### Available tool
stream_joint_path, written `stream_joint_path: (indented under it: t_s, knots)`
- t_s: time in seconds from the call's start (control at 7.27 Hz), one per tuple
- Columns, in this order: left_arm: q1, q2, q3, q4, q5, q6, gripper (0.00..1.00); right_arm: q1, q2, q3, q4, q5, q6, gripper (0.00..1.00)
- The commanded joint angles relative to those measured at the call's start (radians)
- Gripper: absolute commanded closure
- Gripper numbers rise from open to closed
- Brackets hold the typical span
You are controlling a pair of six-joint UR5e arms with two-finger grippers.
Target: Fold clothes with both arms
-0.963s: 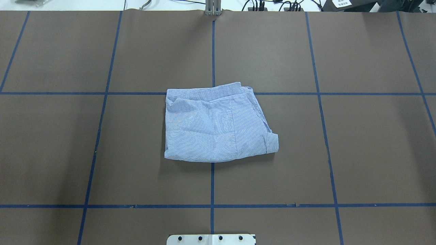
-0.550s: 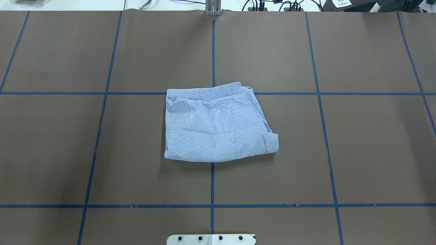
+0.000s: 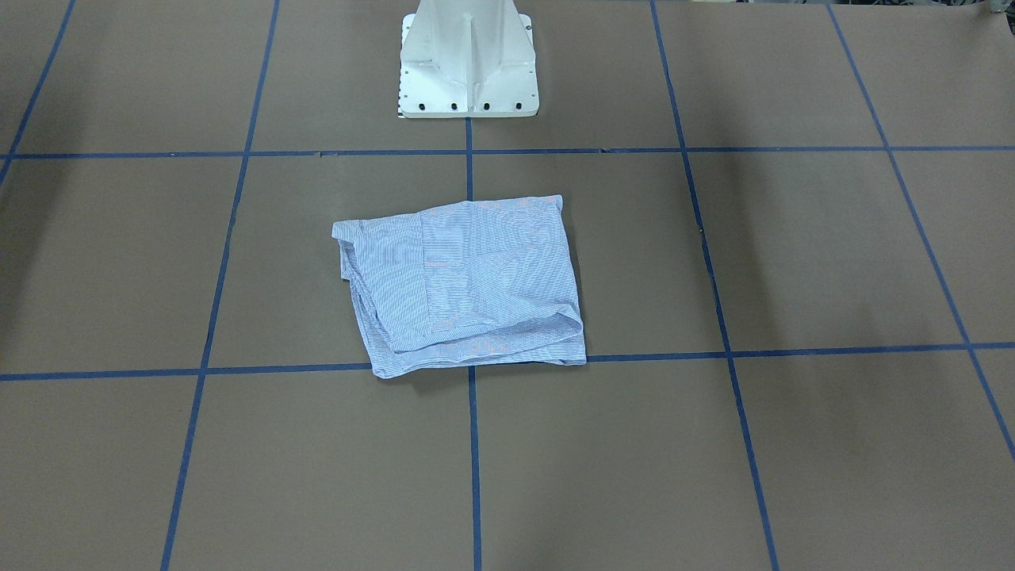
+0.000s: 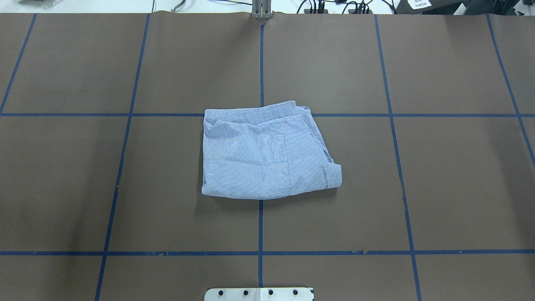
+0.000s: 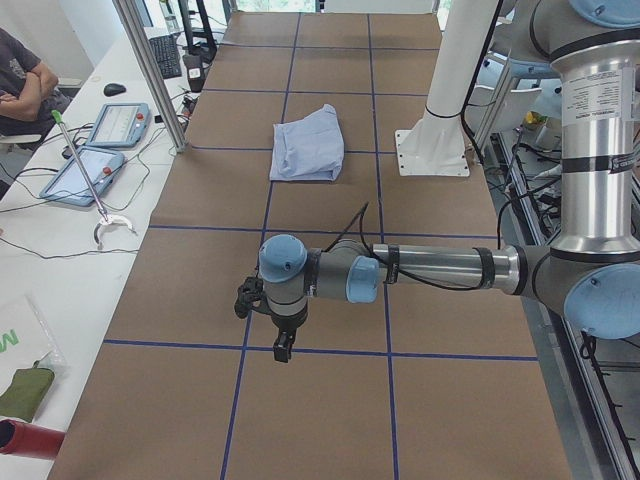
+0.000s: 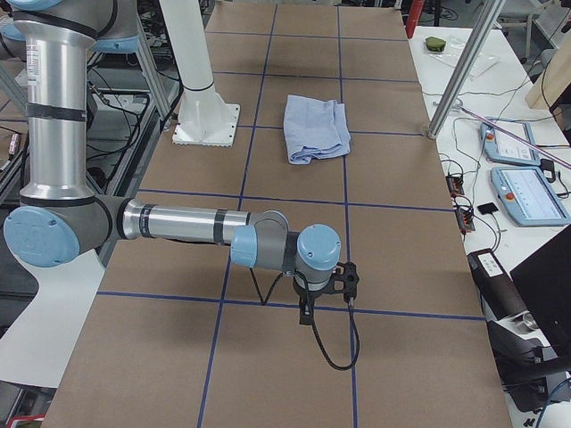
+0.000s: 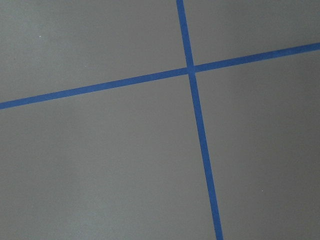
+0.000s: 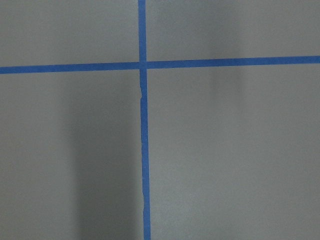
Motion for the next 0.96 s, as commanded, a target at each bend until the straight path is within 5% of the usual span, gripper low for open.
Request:
stream_joint_path:
  t_s: [0.0, 0.83]
  knots:
    - [-0.006, 0.012, -0.078, 0.050, -0.019, 0.013, 0.01, 0.000, -0.001, -0.001, 0.000, 0.003, 0.000, 0.00]
    - [-0.009, 0.009, -0.099, 0.093, -0.016, 0.012, 0.01, 0.038, -0.013, 0.025, 0.003, 0.007, 0.024, 0.00]
